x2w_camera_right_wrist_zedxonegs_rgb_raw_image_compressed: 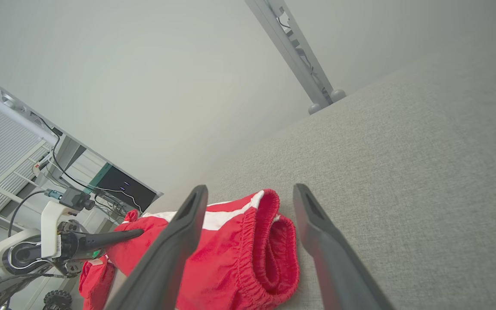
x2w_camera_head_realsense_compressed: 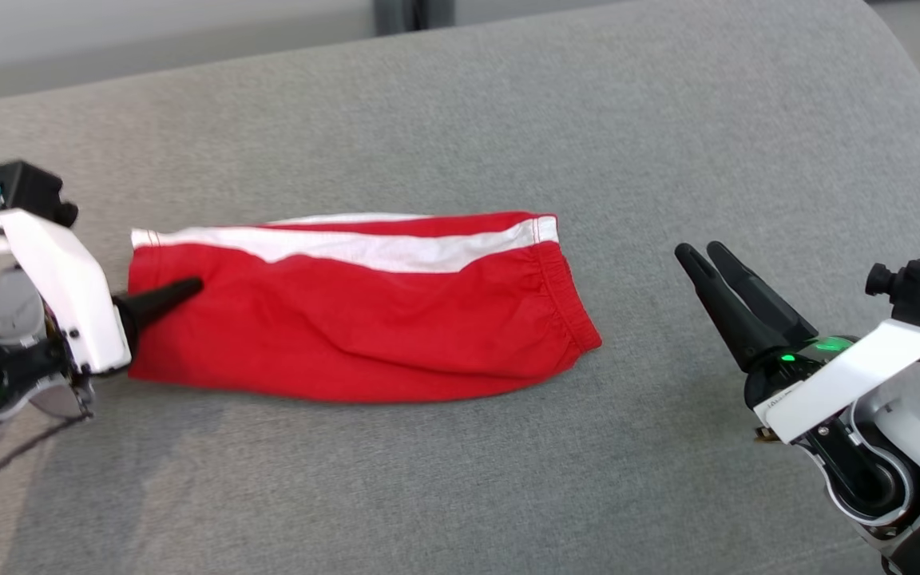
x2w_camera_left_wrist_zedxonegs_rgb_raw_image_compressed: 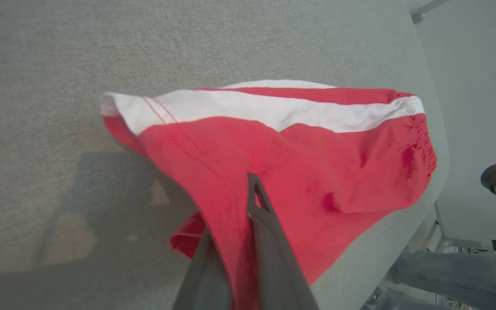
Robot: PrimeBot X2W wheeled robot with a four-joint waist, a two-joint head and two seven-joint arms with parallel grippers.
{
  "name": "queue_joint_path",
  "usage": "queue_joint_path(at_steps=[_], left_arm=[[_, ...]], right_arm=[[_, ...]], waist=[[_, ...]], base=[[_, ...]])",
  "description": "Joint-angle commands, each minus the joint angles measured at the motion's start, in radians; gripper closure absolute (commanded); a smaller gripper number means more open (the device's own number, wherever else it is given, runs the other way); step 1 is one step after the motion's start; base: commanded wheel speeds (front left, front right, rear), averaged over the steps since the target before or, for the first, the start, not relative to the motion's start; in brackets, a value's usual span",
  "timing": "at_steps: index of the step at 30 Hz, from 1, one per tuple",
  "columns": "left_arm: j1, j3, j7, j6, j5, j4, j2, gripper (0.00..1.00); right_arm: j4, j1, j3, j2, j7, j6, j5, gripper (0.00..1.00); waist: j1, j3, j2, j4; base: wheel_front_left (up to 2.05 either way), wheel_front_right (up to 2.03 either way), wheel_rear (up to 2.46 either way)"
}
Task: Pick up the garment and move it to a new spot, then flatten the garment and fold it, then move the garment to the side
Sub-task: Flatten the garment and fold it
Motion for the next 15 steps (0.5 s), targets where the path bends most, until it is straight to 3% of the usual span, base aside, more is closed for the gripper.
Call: queue_joint_path(at_steps=[1, 8, 14, 15], left_arm=[[0.021, 0.001, -0.009, 0.008, -0.008, -0.003, -0.001, 1.00], [0.114, 0.002, -0.057, 0.050, -0.044, -0.031, 0.000, 1.00], [0.158, -0.009, -0.085, 0.053, -0.037, -0.027, -0.005, 0.99], [0.162, -0.008, -0.088, 0.050, -0.035, -0.025, -0.007, 0.64]], right_arm=[[0.003, 0.013, -0.002, -0.011, 0.004, 0.001, 0.003, 0.00], [0.010, 0.046, -0.011, -0.035, 0.011, 0.001, 0.019, 0.00], [0.013, 0.060, -0.008, -0.037, 0.021, 0.001, 0.020, 0.00], [0.013, 0.061, -0.008, -0.036, 0.023, 0.001, 0.020, 0.00]], waist=[[0.0000, -0.028, 0.0000, 0.026], [0.0000, -0.077, 0.0000, 0.060], [0.0000, -0.097, 0.0000, 0.071], [0.0000, -0.099, 0.0000, 0.072]], base=[[0.00, 0.00, 0.00], [0.00, 0.00, 0.00], [0.00, 0.00, 0.00], [0.00, 0.00, 0.00]])
